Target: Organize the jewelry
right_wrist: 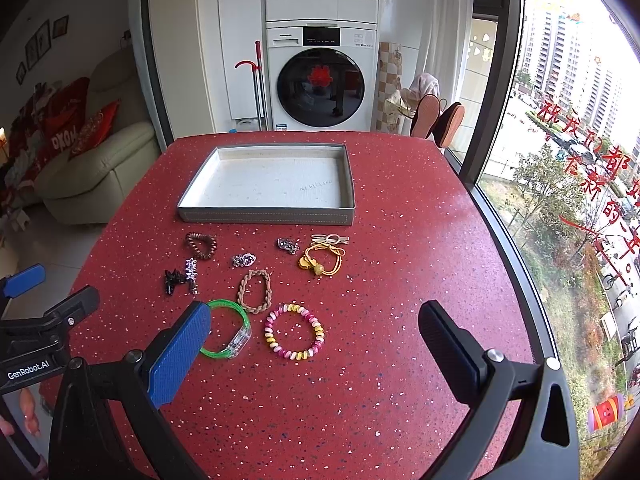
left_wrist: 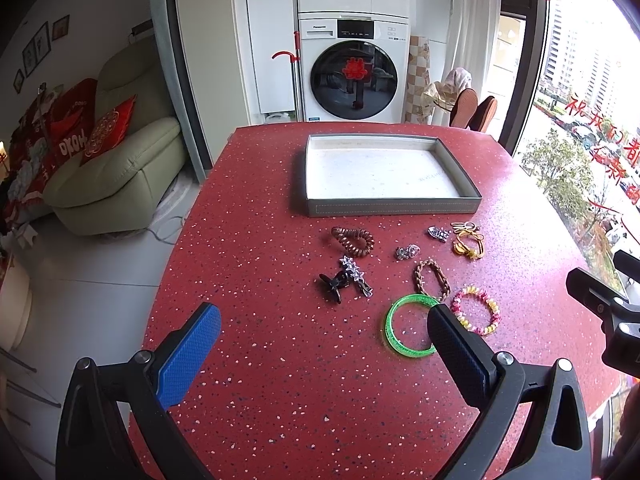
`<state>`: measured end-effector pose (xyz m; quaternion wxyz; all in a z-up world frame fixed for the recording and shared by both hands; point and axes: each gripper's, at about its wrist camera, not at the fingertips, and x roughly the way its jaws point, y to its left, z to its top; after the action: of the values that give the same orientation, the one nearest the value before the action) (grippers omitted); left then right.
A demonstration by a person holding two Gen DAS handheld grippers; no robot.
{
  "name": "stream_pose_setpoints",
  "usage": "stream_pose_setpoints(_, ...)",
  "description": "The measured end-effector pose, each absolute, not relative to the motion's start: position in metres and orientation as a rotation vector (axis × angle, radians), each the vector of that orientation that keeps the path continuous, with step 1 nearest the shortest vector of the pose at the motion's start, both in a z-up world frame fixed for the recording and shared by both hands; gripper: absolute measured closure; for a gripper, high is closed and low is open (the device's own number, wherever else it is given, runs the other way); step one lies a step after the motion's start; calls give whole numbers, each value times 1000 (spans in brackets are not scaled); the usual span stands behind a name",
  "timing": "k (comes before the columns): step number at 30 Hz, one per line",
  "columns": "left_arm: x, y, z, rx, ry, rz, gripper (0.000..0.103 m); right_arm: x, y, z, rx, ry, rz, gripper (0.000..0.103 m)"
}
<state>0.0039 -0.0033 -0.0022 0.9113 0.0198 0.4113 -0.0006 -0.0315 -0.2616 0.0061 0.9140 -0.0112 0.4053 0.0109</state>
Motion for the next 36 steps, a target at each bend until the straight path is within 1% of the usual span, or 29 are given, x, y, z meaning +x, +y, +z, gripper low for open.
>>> stream_pose_setpoints(15, 3, -4, -3, 49, 846, 1, 0, -31, -261, 5, -27, 853, 24, 0)
stream_pose_setpoints(17, 4, -4, -4, 48, 861, 1, 0, -31, -262, 4, -22, 879, 30, 0)
stream_pose_setpoints(27, 35, 12, -19, 19, 991, -28, 0, -5, -273, -14, 82, 1149, -29, 0)
stream_pose_setpoints(32, 59, 24, -35, 12, 1054, -44, 0, 6, -279, -27, 153, 1201, -59, 0)
stream_pose_setpoints(36, 80, 33, -57, -33, 1145, -64, 0, 15, -284, -47, 191, 1253, -83, 0)
